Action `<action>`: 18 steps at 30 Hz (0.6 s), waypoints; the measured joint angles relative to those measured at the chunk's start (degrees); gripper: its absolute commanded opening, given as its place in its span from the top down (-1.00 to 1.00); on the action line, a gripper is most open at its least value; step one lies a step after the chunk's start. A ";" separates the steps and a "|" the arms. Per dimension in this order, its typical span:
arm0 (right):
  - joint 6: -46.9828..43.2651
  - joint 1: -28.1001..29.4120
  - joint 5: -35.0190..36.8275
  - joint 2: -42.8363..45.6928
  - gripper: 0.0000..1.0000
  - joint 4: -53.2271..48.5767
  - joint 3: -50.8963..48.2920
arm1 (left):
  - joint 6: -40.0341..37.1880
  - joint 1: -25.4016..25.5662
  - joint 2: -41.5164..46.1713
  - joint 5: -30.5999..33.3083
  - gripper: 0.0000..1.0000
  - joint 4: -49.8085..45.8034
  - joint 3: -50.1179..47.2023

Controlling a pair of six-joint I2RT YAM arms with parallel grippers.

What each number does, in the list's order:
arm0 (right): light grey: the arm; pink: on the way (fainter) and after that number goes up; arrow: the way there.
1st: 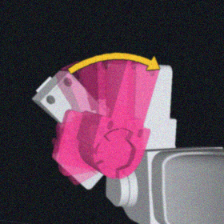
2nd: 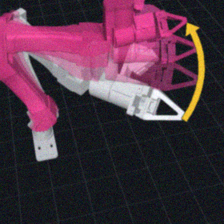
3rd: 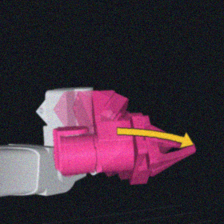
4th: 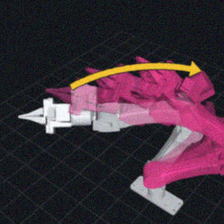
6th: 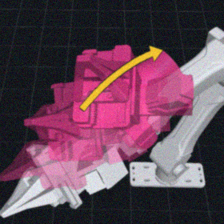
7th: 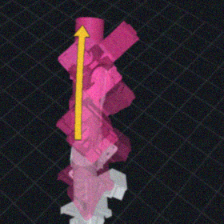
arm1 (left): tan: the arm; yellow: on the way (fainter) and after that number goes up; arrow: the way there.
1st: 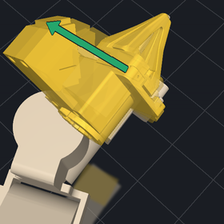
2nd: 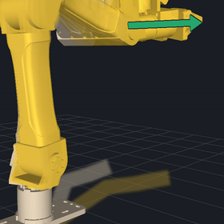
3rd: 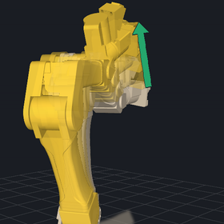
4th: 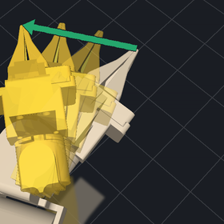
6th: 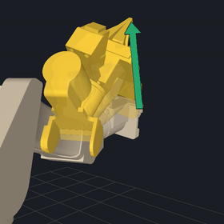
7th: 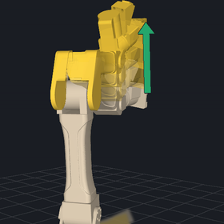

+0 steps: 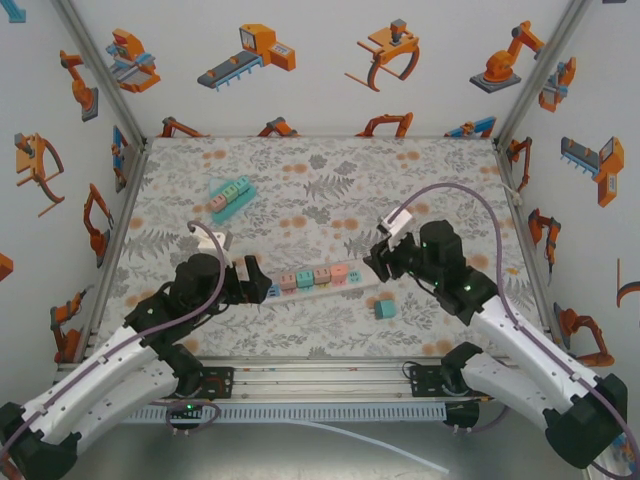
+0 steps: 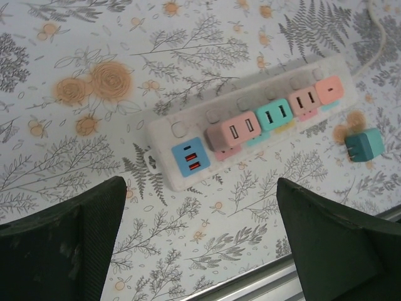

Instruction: Pull the plug off the socket

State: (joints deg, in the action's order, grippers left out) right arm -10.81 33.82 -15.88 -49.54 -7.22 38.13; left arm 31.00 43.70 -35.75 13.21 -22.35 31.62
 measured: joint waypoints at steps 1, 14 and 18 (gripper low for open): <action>-6.19 0.00 -2.95 -0.46 -0.08 -0.52 0.13 | 0.70 -0.63 0.00 0.13 -0.94 -0.04 -0.46; -41.09 0.50 -21.29 -20.55 -0.13 -12.90 11.21 | 7.32 -9.49 -5.68 -5.57 -0.94 2.56 -4.87; -45.27 1.53 -22.32 -27.78 -0.11 -15.41 15.76 | 8.63 -10.43 -9.55 -6.88 -0.94 4.70 -5.03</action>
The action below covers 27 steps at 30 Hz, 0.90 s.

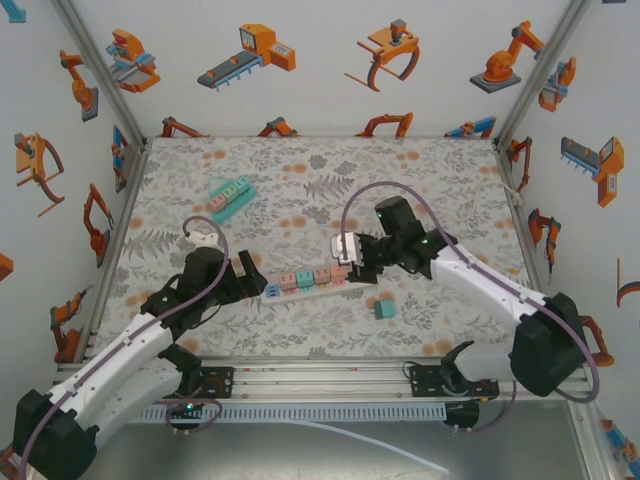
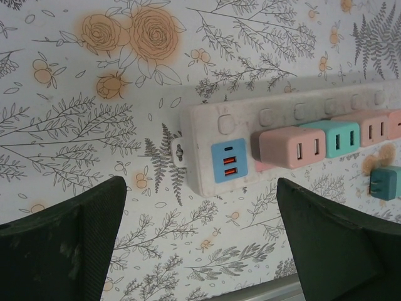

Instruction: Pull the plug off the socket

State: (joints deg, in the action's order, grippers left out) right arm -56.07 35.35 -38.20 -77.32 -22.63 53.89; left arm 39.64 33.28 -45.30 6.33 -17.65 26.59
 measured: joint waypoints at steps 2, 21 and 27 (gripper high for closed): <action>-1.81 0.48 0.04 -3.30 -0.11 -1.20 1.88 | 0.44 -0.02 -1.44 -0.55 -0.94 1.51 -0.48; -5.51 1.22 0.11 -19.37 0.26 -2.60 7.02 | 2.12 -0.90 -9.79 -1.68 -0.78 8.07 -3.50; -5.51 1.29 0.20 -19.43 0.41 -3.08 7.48 | 2.27 -1.07 -12.94 -2.54 -0.62 9.94 -3.50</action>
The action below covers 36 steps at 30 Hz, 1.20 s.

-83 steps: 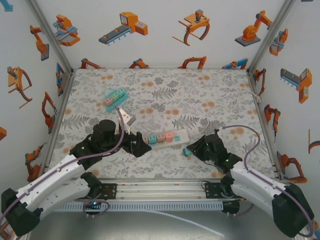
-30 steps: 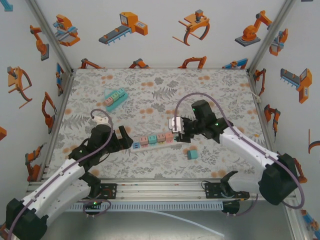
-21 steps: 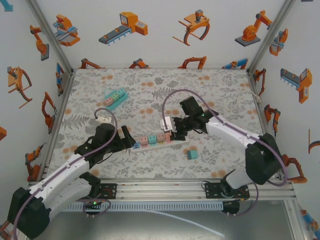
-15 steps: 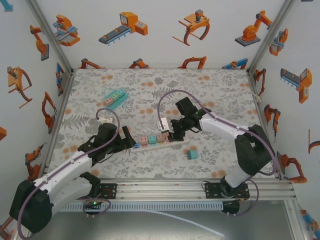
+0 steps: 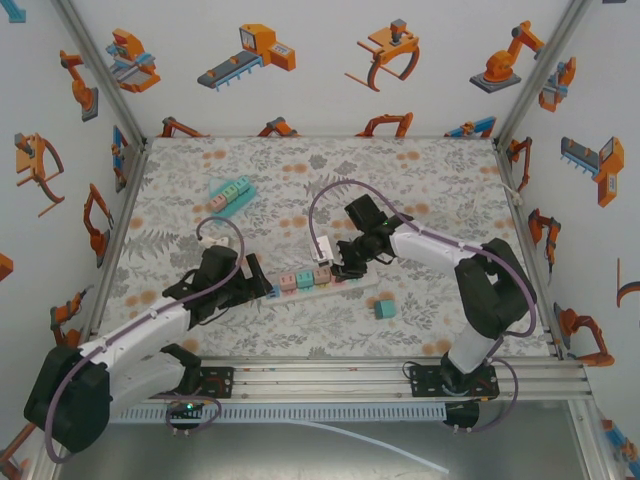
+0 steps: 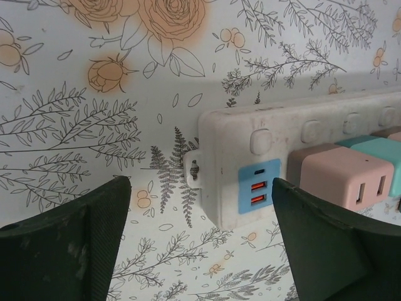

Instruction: Pull the plug off the socket

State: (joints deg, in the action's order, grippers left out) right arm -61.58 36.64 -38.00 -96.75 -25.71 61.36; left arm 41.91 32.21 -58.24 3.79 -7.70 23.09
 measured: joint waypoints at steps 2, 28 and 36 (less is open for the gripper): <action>0.00 0.09 0.02 0.00 0.41 -0.28 0.02 | 0.02 0.00 -1.14 -0.44 -0.57 0.90 0.00; 6.34 0.52 0.98 0.02 0.74 -0.70 0.55 | -2.95 -0.37 -9.64 -6.36 -0.12 -2.19 5.35; 9.05 0.52 1.68 0.11 0.97 -1.86 1.92 | -3.93 1.22 -10.84 -3.98 -0.10 -3.85 7.34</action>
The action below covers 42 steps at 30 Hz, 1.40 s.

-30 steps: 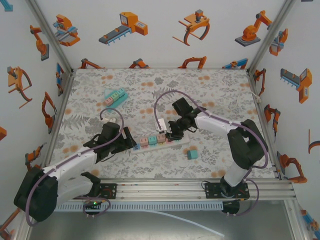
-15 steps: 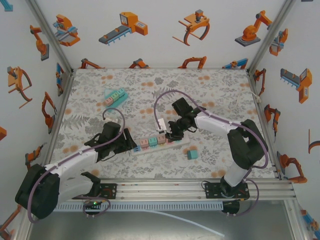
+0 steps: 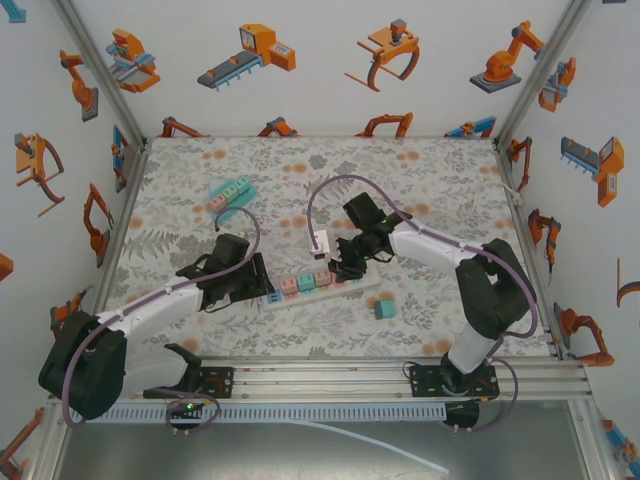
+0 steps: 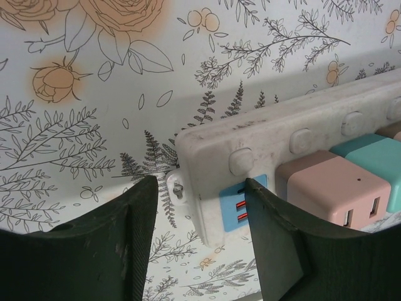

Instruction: Pull the plug off the socket

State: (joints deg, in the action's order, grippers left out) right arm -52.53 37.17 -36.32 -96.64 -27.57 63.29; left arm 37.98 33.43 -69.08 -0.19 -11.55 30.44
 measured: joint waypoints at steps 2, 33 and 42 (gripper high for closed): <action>0.33 0.00 0.04 0.07 0.98 -0.20 0.24 | -0.24 0.76 -0.11 1.14 -0.10 -0.37 0.42; 4.87 2.78 7.39 5.01 1.00 -2.58 -1.68 | -1.95 6.36 -8.15 9.64 -0.08 -3.37 8.17; 7.30 2.99 6.19 9.03 1.00 -1.55 -3.63 | -1.97 6.64 -7.52 10.10 -0.08 -3.19 8.15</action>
State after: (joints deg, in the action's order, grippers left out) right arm -45.23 40.16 -30.13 -87.61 -29.12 59.66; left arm 36.01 40.07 -76.60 9.91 -14.74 38.59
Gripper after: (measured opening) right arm 0.340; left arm 0.541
